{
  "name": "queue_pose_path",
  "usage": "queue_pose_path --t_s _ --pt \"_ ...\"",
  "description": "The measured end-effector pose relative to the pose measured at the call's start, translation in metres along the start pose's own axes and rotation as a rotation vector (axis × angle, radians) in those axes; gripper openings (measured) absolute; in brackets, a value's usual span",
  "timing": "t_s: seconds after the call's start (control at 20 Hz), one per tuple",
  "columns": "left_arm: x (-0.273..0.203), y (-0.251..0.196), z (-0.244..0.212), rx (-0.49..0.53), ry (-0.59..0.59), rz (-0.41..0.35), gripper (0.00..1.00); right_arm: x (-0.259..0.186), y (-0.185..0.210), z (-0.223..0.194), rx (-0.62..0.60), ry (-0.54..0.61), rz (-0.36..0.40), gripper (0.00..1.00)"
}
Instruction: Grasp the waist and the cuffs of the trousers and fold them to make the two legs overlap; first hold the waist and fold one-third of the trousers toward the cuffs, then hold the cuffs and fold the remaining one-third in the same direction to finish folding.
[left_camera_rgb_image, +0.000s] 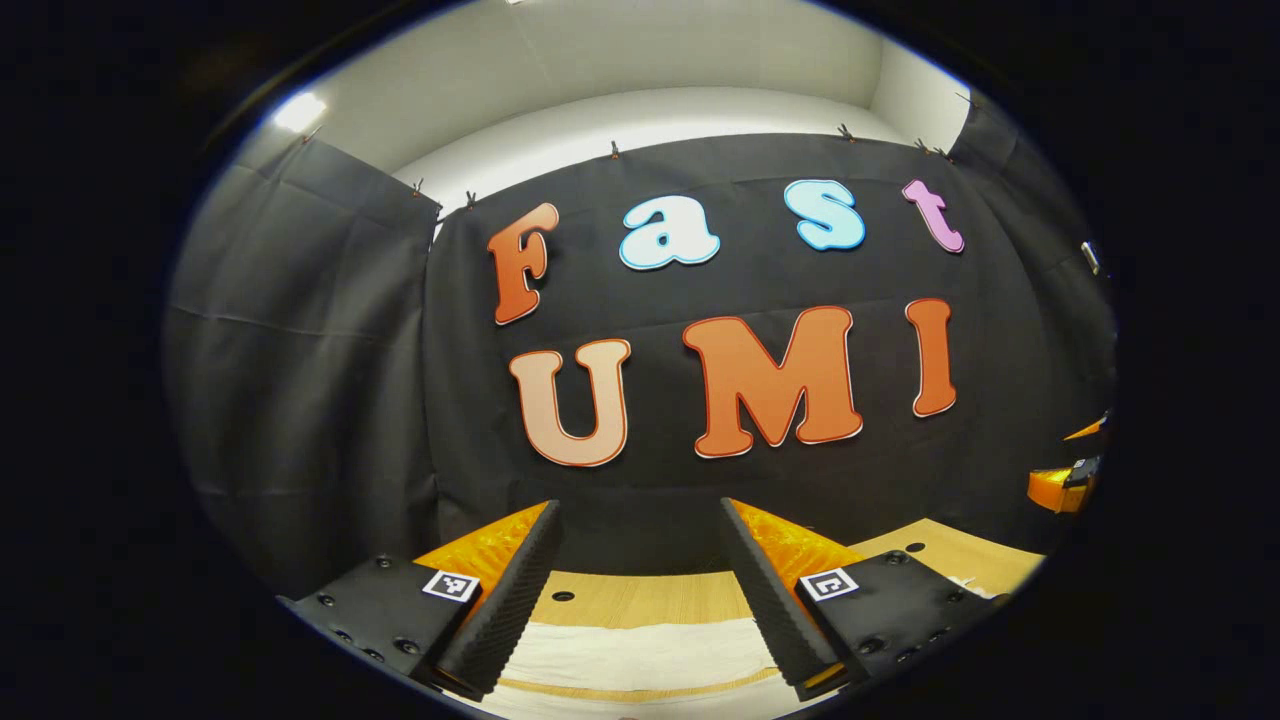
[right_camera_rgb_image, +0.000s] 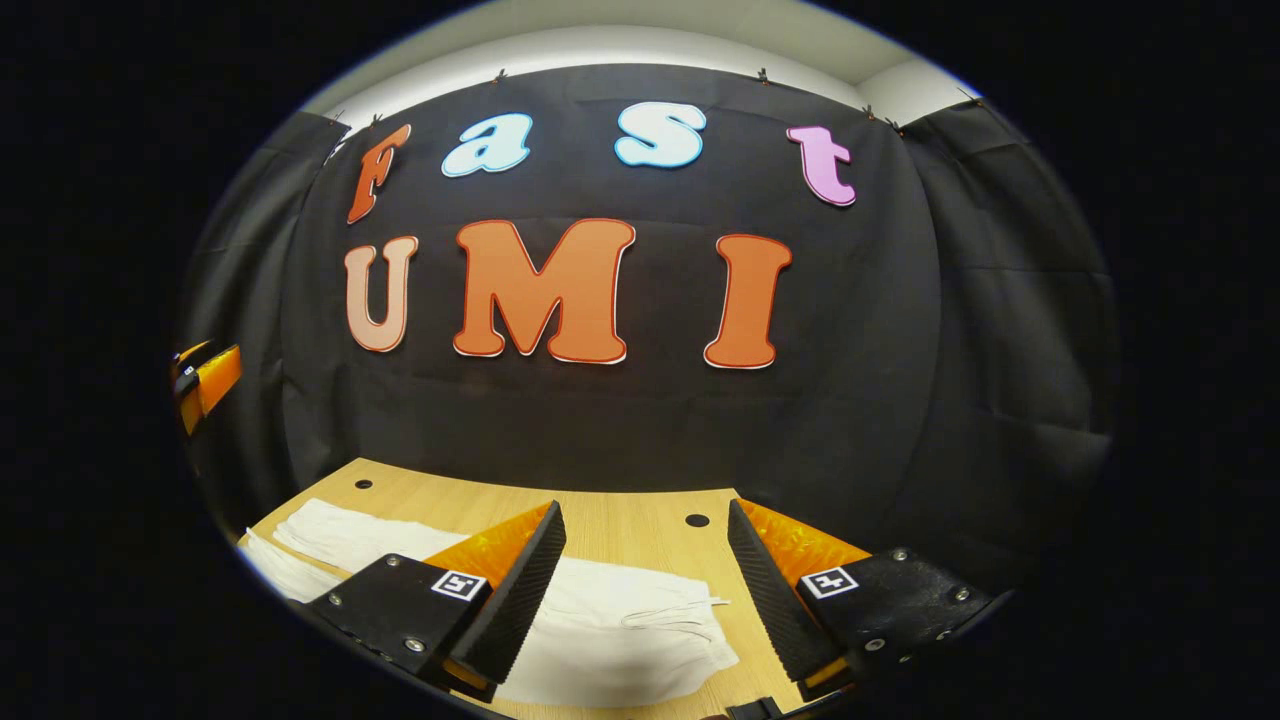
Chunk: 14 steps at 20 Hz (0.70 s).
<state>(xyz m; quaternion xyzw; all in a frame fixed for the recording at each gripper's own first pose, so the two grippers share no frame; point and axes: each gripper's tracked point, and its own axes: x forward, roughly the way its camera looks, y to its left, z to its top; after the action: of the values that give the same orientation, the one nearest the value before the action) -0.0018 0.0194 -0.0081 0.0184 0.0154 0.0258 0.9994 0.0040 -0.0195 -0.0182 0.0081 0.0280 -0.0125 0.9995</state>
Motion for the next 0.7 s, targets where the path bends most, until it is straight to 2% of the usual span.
queue_pose_path --t_s 0.1,0.2,0.5,0.6,0.7 --pt "0.001 0.004 -0.012 -0.030 0.036 0.012 0.99 0.006 -0.001 -0.007 0.001 0.022 0.005 0.98" --pt "0.003 0.018 -0.029 -0.010 0.082 0.055 1.00 0.015 -0.010 -0.029 -0.023 0.090 -0.016 0.98" --pt "-0.001 0.035 -0.074 0.013 0.202 0.121 1.00 0.028 -0.012 -0.090 0.045 0.297 0.046 0.99" --pt "-0.004 0.044 -0.100 0.048 0.278 0.155 1.00 0.032 -0.014 -0.116 0.063 0.378 0.054 0.99" --pt "-0.011 0.053 -0.124 0.026 0.353 0.179 1.00 0.030 -0.012 -0.140 0.102 0.457 0.070 0.98"
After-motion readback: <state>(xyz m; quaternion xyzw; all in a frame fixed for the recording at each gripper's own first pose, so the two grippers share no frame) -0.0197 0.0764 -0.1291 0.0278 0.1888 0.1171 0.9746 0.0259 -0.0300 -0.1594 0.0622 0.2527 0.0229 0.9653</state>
